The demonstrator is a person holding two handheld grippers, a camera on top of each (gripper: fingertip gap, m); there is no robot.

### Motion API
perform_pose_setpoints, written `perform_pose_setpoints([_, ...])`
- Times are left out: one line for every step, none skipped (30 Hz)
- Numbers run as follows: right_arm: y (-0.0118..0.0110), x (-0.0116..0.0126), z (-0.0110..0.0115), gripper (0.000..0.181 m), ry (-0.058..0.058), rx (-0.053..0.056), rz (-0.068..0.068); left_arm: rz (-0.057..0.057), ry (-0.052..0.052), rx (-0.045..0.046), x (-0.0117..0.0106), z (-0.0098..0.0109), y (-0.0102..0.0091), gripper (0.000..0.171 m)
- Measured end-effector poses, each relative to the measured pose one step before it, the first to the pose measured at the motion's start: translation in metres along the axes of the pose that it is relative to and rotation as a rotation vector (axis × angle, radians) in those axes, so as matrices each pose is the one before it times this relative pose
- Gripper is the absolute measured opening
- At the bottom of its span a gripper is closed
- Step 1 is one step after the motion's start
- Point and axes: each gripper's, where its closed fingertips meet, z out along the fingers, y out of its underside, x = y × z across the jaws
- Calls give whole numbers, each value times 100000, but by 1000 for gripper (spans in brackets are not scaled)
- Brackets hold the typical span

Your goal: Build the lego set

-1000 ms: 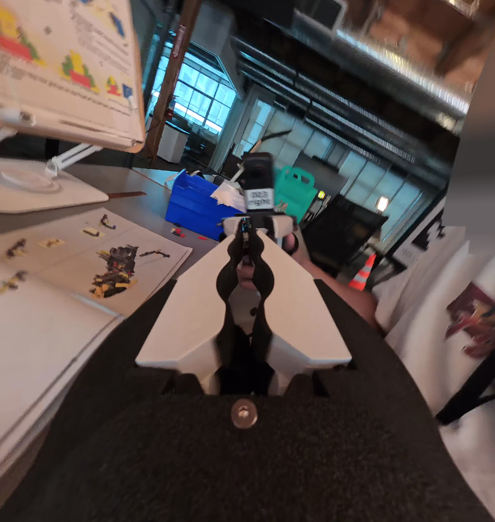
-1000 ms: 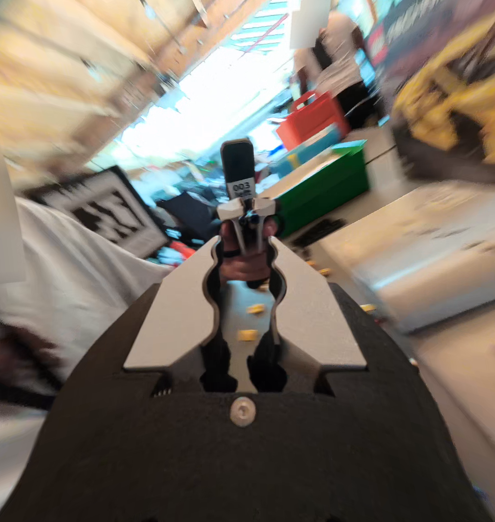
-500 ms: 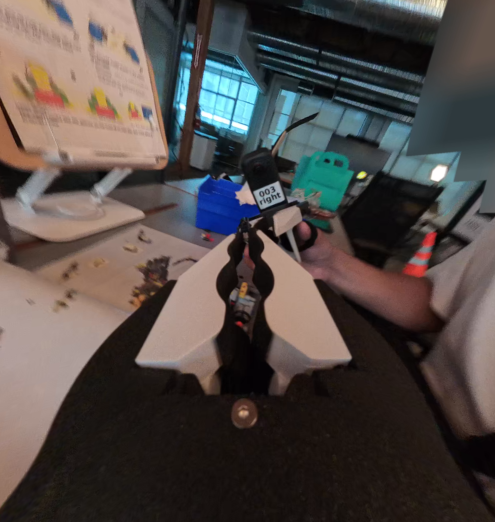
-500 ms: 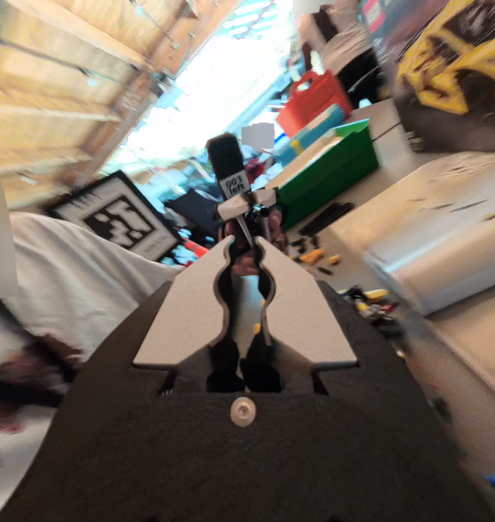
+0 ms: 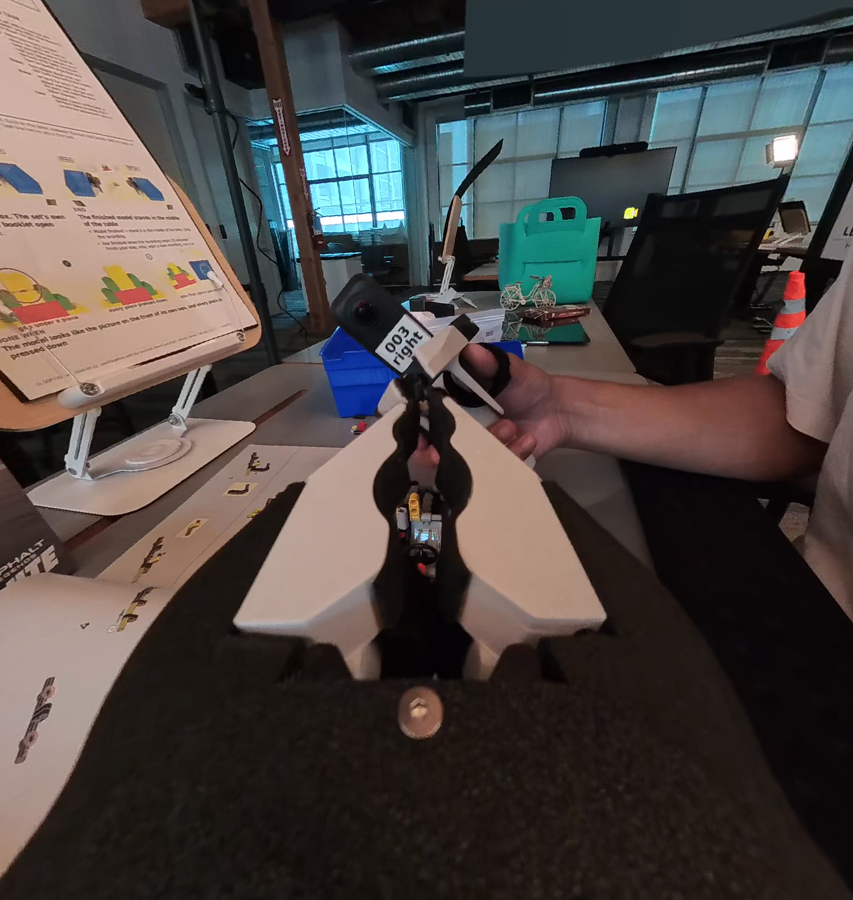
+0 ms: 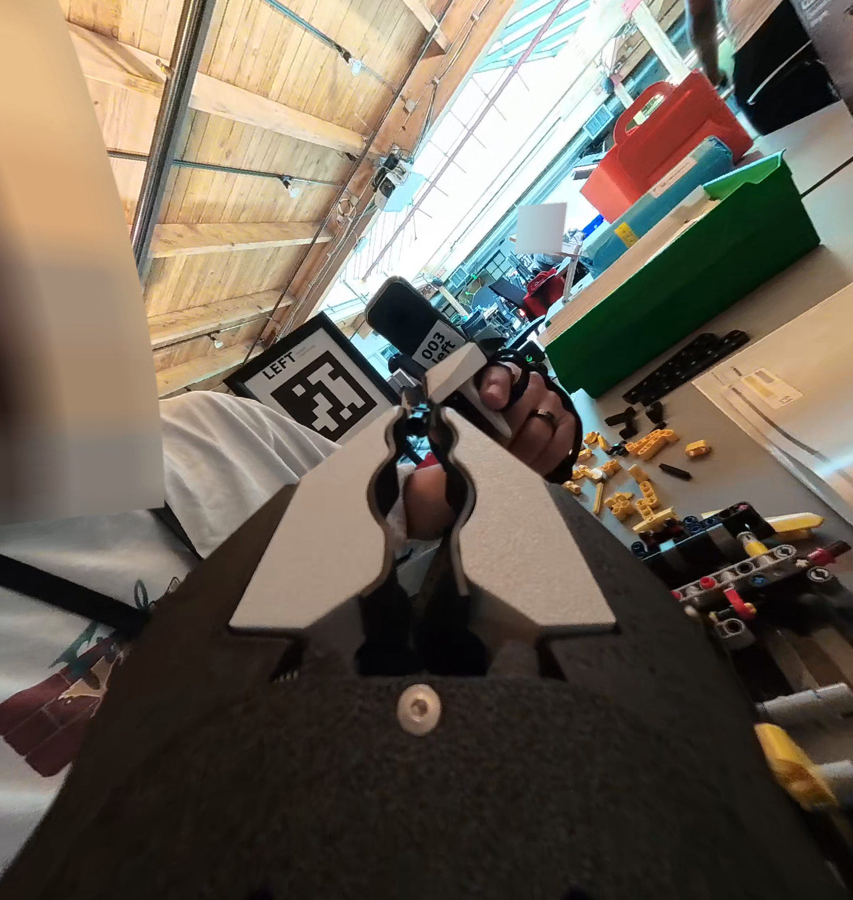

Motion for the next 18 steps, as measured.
perform_pose_setpoints([51,-118,41,10,-399,-406,-291,303,267,-455,69,18,65,1])
perform_pose_setpoints([147,-22,76,10,-9,-941,61,281,-963,-195,-137,17,28,1])
perform_pose_setpoints([259,52,105,11,349,-1548,113,277,-621,-411,-97,19,70,1])
perform_pose_setpoints([243,69,120,12,414,-1432,-233,41,449,-1131,47,34,186,1])
perform_pose_setpoints([131,77,114,12,525,-671,-399,33,-34,-878,-3,41,128,1])
perform_pose_setpoints([-29,87,73,12,609,392,-601,162,-340,-134,-37,13,18,1])
perform_pose_setpoints([-26,20,12,12,1,412,-195,110,374,-336,71,13,37,1])
perform_pose_setpoints([56,13,22,11,-111,-321,493,-35,353,-326,55,14,27,1])
perform_pose_setpoints([99,69,13,9,225,-638,430,265,354,-204,80,22,37,1])
perform_pose_setpoints([37,11,8,8,17,-269,11,914,219,-428,96,25,63,1])
perform_pose_setpoints([36,53,21,8,317,-130,182,1566,-679,-649,-14,41,87,1])
perform_pose_setpoints([64,101,28,8,548,-402,411,1659,-434,-648,28,36,92,1])
perform_pose_setpoints([104,95,2,7,639,-665,391,935,-223,-558,11,15,77,1])
perform_pose_setpoints([35,56,-30,6,467,-335,60,409,-227,-573,-21,13,76,2])
perform_pose_setpoints([-3,55,-15,6,464,-210,-222,393,-313,-142,-17,17,23,1])
perform_pose_setpoints([-20,-13,-16,6,226,-70,-217,315,-282,239,-1,12,-21,1])
perform_pose_setpoints([-35,12,-13,6,501,119,-842,-43,-288,173,-39,21,-4,1])
perform_pose_setpoints([-46,36,-4,6,749,163,-1017,-540,-114,-118,-43,15,35,1])
